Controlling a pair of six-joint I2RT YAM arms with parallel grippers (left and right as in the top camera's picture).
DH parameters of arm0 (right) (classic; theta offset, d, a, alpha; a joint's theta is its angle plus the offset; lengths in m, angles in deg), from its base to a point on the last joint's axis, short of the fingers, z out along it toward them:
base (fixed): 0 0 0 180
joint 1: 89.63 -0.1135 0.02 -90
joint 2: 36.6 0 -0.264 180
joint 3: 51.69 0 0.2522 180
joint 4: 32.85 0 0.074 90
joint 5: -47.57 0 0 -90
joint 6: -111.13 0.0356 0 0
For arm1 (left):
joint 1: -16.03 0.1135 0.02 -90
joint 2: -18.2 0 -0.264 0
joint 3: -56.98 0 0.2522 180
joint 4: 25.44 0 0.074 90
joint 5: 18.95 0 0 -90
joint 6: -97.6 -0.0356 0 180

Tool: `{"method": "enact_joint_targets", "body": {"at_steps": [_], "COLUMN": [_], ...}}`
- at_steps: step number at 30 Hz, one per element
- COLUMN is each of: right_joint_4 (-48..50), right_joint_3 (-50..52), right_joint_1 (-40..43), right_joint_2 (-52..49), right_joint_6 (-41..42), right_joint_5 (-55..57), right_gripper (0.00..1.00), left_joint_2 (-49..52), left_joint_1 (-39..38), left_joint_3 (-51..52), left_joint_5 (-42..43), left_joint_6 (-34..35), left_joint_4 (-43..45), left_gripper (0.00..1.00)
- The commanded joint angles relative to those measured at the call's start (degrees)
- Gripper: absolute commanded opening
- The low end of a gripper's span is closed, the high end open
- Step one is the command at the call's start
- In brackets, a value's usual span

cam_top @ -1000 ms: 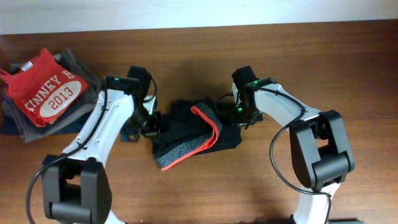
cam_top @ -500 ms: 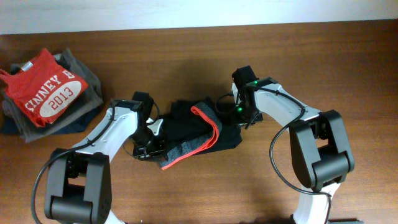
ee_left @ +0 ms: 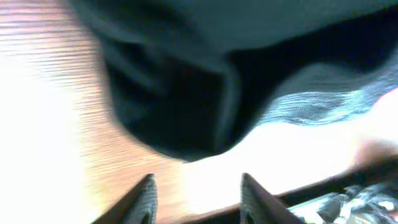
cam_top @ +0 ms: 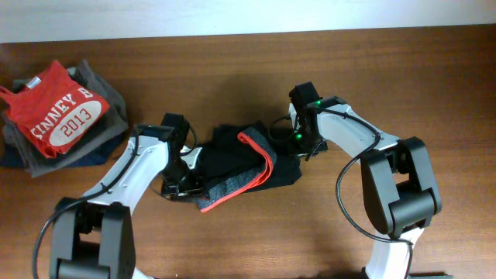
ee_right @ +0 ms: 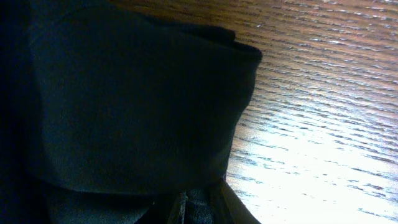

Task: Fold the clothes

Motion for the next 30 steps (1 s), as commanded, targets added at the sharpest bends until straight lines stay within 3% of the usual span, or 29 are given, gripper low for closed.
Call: {"method": "enact_joint_targets", "body": {"at_steps": [1, 14, 16, 19, 21, 30], "right_joint_4": [0.42, 0.17, 0.17, 0.17, 0.17, 0.22], "right_joint_3": [1.25, 1.25, 1.25, 1.25, 1.25, 1.25], "right_joint_1": [-0.46, -0.46, -0.46, -0.46, -0.46, -0.37], "right_joint_2": [-4.04, -4.04, -4.04, -4.04, -4.04, -4.04], "right_joint_6": [-0.42, -0.42, -0.42, -0.42, -0.42, -0.42], "right_joint_5": [-0.11, -0.11, -0.11, -0.09, -0.09, -0.09], "right_gripper": [0.19, 0.19, 0.19, 0.19, 0.19, 0.19], "left_joint_2": [-1.03, -1.03, -1.05, -1.20, -1.81, -8.00], "left_joint_1": [0.09, -2.21, -2.23, -2.21, -1.90, -0.76], "left_joint_3": [0.33, 8.39, 8.37, 8.09, 7.23, -2.84], "left_joint_5": [-6.62, -0.81, 0.33, 6.10, 10.80, 21.51], "left_joint_6": [1.60, 1.57, 1.55, 0.92, -1.09, -3.85], "left_joint_4": [1.49, 13.62, 13.53, 13.38, 12.83, 12.09], "left_gripper": [0.52, 0.53, 0.43, 0.12, 0.02, 0.00]}}
